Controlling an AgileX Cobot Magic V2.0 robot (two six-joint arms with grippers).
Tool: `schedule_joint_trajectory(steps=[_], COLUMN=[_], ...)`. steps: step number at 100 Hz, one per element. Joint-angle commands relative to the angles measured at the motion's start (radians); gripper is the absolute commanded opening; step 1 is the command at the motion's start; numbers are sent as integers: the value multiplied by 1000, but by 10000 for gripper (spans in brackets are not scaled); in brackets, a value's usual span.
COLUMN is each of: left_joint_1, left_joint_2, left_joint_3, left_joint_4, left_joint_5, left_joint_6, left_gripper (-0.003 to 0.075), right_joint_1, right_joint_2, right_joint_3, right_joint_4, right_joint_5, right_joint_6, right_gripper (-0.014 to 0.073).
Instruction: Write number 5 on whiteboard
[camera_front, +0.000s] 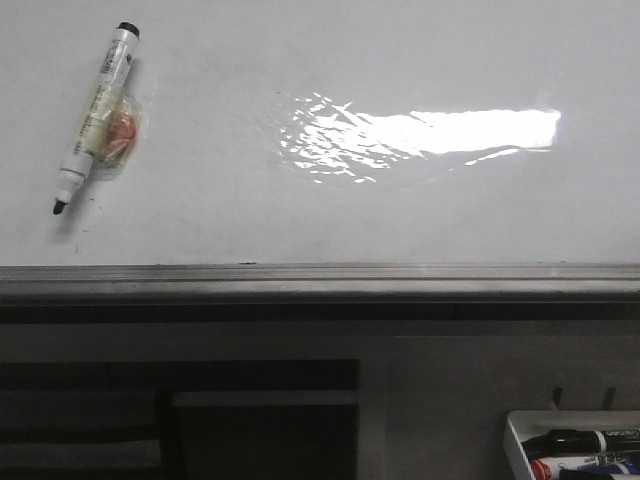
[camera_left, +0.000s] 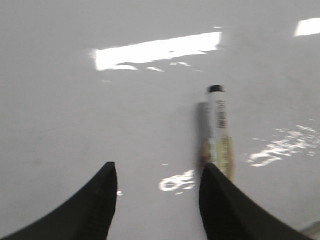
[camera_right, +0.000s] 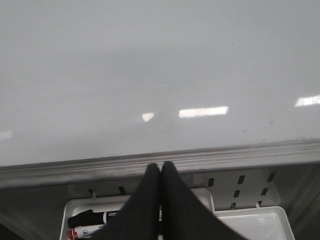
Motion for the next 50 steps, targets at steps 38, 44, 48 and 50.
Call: schedule_joint_trajectory(steps=[38,44,48,50], left_joint_1=[-150,-150,-150,-150], left_joint_2=[369,395,412,420], left_joint_3=[-40,-44,-49,-50], left_joint_4=[-113,-130,-130,-130], left_joint_5=[-314,-322,-332,-334], left_joint_6=[-7,-7,-7,-7], left_gripper=[358,358,358,358], right_joint_1=[2,2,2,2], right_joint_2=[14,14,14,14], right_joint_3=[-36,-36,-36,-36], right_joint_4=[4,4,4,4], right_joint_5=[-72,-72,-72,-72], right_joint_6=[0,0,0,0], right_gripper=[-50,-50,-50,-50])
